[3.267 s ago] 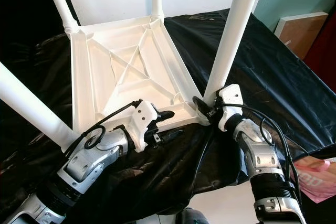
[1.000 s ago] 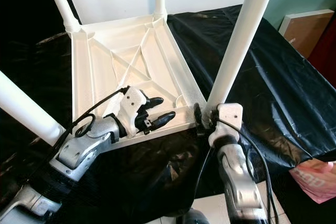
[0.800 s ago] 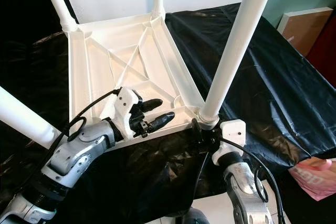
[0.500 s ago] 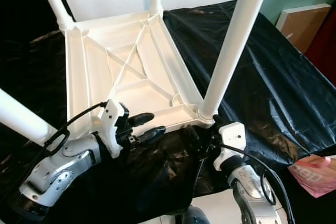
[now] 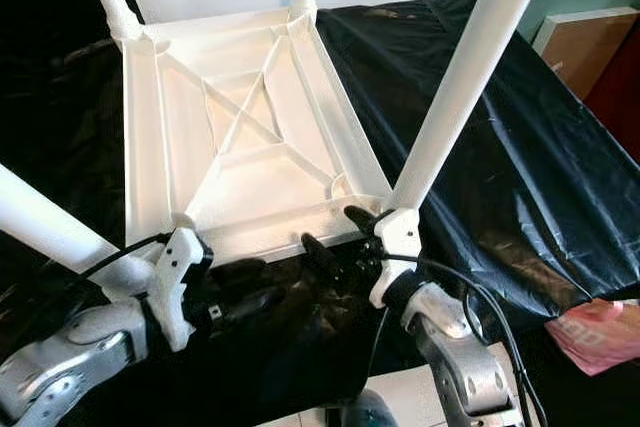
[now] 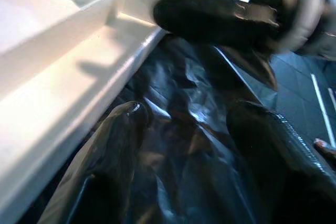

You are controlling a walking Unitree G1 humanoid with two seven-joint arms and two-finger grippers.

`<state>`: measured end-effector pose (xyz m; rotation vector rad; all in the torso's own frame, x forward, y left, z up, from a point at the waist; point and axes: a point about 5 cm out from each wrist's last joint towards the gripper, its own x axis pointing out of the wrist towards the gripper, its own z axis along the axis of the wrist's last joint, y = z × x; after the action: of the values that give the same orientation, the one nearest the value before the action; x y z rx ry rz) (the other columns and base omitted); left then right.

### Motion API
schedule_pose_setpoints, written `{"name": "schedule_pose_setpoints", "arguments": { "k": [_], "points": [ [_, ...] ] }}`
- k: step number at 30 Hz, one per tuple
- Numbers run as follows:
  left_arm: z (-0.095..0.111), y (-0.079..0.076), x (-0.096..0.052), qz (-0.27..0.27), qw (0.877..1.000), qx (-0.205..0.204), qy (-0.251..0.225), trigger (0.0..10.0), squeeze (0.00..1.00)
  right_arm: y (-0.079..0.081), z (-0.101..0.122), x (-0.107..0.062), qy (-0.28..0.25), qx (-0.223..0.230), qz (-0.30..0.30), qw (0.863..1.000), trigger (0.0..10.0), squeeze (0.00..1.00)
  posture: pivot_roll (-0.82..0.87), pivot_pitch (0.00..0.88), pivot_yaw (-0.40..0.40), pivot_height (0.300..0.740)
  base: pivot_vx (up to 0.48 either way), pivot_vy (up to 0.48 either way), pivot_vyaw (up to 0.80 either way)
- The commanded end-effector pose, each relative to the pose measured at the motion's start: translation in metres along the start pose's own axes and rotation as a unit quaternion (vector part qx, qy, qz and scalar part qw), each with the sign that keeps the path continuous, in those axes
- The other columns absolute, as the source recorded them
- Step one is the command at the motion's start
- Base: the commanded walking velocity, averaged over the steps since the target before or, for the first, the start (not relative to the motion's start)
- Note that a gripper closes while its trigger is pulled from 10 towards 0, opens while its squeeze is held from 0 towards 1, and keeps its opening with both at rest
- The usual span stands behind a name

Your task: Building children table

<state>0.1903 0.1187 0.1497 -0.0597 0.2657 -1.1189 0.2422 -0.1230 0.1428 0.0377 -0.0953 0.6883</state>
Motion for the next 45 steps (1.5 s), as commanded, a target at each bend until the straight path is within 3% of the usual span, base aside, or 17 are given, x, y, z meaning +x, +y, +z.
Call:
{"name": "schedule_pose_setpoints", "arguments": {
  "k": [1, 6, 10, 14, 15, 17, 19, 21, 22, 24, 27, 30, 31, 34, 38, 43, 45],
  "points": [
    [-0.005, -0.012, -0.014, -0.048, 0.999, -0.014, 0.017, 10.0, 0.00, -0.015, -0.002, 0.001, 0.003, -0.002, -0.026, 1.000, 10.0, 0.00, 0.11, 0.190, -0.085, 0.740, 0.000, 0.000, 0.00],
    [-0.011, -0.006, -0.039, 0.007, 0.999, -0.015, 0.044, 10.0, 0.00, -0.035, 0.000, 0.004, -0.001, -0.016, -0.054, 0.998, 10.0, 0.00, 0.14, 0.188, -0.102, 0.740, 0.000, 0.000, 0.00],
    [-0.012, -0.002, -0.048, 0.027, 0.998, -0.014, 0.052, 10.0, 0.00, -0.043, 0.000, 0.004, 0.001, -0.023, -0.065, 0.998, 10.0, 0.00, 0.16, 0.187, -0.112, 0.740, 0.000, 0.000, 0.00],
    [-0.017, 0.008, -0.072, 0.061, 0.995, -0.012, 0.083, 10.0, 0.00, -0.058, 0.001, 0.004, 0.006, -0.036, -0.085, 0.996, 10.0, 0.00, 0.17, 0.181, -0.119, 0.740, 0.000, 0.000, 0.00],
    [-0.017, 0.008, -0.072, 0.061, 0.995, -0.012, 0.083, 10.0, 0.00, -0.058, 0.001, 0.004, 0.006, -0.036, -0.085, 0.996, 10.0, 0.00, 0.17, 0.181, -0.119, 0.740, 0.000, 0.000, 0.00],
    [-0.015, 0.022, -0.089, 0.099, 0.991, -0.003, 0.094, 10.0, 0.00, -0.066, 0.001, 0.003, 0.010, -0.044, -0.088, 0.995, 10.0, 0.00, 0.16, 0.173, -0.124, 0.740, 0.000, 0.000, 0.00],
    [-0.015, 0.022, -0.089, 0.099, 0.991, -0.003, 0.094, 10.0, 0.00, -0.066, 0.001, 0.003, 0.010, -0.044, -0.088, 0.995, 10.0, 0.00, 0.16, 0.173, -0.124, 0.740, 0.000, 0.000, 0.00],
    [-0.006, 0.041, -0.104, 0.144, 0.986, 0.016, 0.086, 10.0, 0.00, -0.072, 0.002, 0.003, 0.010, -0.053, -0.093, 0.994, 10.0, 0.00, 0.15, 0.162, -0.123, 0.740, 0.000, 0.000, 0.00],
    [-0.006, 0.041, -0.104, 0.144, 0.986, 0.016, 0.086, 10.0, 0.00, -0.072, 0.002, 0.003, 0.010, -0.053, -0.093, 0.994, 10.0, 0.00, 0.15, 0.162, -0.123, 0.740, 0.000, 0.000, 0.00],
    [0.002, 0.056, -0.110, 0.175, 0.981, 0.032, 0.072, 10.0, 0.00, -0.074, 0.002, 0.004, 0.009, -0.057, -0.096, 0.994, 10.0, 0.00, 0.15, 0.156, -0.117, 0.740, 0.000, 0.000, 0.00],
    [0.009, 0.066, -0.110, 0.195, 0.978, 0.048, 0.051, 10.0, 0.00, -0.075, 0.002, 0.004, 0.007, -0.059, -0.099, 0.993, 10.0, 0.00, 0.14, 0.153, -0.113, 0.740, 0.000, 0.000, 0.00],
    [0.029, 0.094, -0.103, 0.237, 0.968, 0.086, -0.007, 10.0, 0.00, -0.067, -0.003, 0.005, 0.005, -0.062, -0.103, 0.993, 10.0, 0.00, 0.10, 0.141, -0.080, 0.740, 0.000, 0.000, 0.00],
    [0.029, 0.094, -0.103, 0.237, 0.968, 0.086, -0.007, 10.0, 0.00, -0.067, -0.003, 0.005, 0.005, -0.062, -0.103, 0.993, 10.0, 0.00, 0.10, 0.141, -0.080, 0.740, 0.000, 0.000, 0.00],
    [0.036, 0.105, -0.093, 0.244, 0.965, 0.091, -0.033, 10.0, 0.00, -0.061, -0.008, 0.005, 0.009, -0.066, -0.109, 0.992, 10.0, 0.00, 0.09, 0.139, -0.068, 0.740, 0.000, 0.000, 0.00],
    [0.050, 0.117, -0.064, 0.218, 0.967, 0.078, -0.104, 10.0, 0.00, -0.052, -0.014, 0.004, 0.011, -0.073, -0.124, 0.990, 10.0, 0.00, 0.06, 0.139, -0.038, 0.740, 0.000, 0.000, 0.00],
    [0.053, 0.127, -0.051, 0.210, 0.968, 0.077, -0.111, 10.0, 0.00, -0.045, -0.017, 0.004, 0.010, -0.069, -0.129, 0.989, 10.0, 0.00, 0.03, 0.140, -0.007, 0.740, 0.000, 0.000, 0.00],
    [0.056, 0.141, -0.041, 0.214, 0.966, 0.077, -0.121, 10.0, 0.00, -0.039, -0.020, 0.003, 0.007, -0.064, -0.135, 0.989, 10.0, 0.00, 0.01, 0.141, 0.002, 0.740, 0.000, 0.000, 0.00]
  ]
}}
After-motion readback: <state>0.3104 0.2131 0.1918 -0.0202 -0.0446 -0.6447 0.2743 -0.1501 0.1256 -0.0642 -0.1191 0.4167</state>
